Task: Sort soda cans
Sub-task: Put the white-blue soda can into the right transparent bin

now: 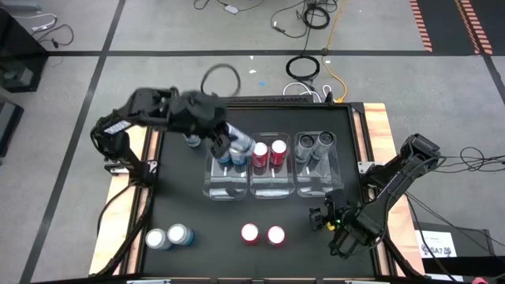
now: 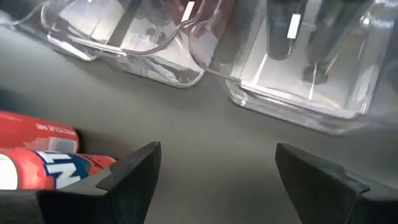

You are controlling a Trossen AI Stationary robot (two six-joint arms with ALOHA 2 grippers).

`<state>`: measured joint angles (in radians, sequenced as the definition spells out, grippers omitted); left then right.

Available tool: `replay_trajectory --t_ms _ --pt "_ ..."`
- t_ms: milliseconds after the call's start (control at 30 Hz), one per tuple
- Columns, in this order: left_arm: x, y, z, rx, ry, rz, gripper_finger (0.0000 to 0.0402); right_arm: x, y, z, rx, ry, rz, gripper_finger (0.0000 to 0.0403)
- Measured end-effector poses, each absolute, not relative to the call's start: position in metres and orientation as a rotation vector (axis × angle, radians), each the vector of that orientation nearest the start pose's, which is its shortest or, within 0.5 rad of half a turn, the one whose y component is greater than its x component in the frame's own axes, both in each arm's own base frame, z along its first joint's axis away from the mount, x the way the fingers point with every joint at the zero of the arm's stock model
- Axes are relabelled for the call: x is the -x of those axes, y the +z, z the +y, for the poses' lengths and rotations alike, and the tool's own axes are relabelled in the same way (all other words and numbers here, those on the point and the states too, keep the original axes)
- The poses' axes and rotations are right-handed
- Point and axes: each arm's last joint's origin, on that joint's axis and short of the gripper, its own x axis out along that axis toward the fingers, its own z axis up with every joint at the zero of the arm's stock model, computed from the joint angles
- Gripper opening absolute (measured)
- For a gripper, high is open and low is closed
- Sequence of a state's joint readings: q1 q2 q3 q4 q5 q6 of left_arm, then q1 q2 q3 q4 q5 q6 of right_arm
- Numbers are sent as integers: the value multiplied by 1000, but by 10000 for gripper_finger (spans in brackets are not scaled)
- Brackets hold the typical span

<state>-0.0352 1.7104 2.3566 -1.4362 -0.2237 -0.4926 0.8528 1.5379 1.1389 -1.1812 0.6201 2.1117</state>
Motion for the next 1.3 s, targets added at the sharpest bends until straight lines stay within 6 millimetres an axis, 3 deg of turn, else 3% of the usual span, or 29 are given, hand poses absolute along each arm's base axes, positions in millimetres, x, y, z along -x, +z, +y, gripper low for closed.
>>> replay_trajectory --t_ms 267,467,733,1067,1300 --pt "-319 467 -57 327 262 787 272 -179 241 185 -845 -874 865 310" --pt "-343 439 -92 257 156 892 272 -181 241 189 -892 -847 877 310" --pt "-383 382 -128 135 110 1049 272 -184 242 192 -935 -825 862 310" --pt "-433 309 -136 88 172 1155 272 -186 242 196 -966 -786 855 310" --pt "-459 278 -128 202 160 1165 272 -189 243 199 -941 -716 868 310"
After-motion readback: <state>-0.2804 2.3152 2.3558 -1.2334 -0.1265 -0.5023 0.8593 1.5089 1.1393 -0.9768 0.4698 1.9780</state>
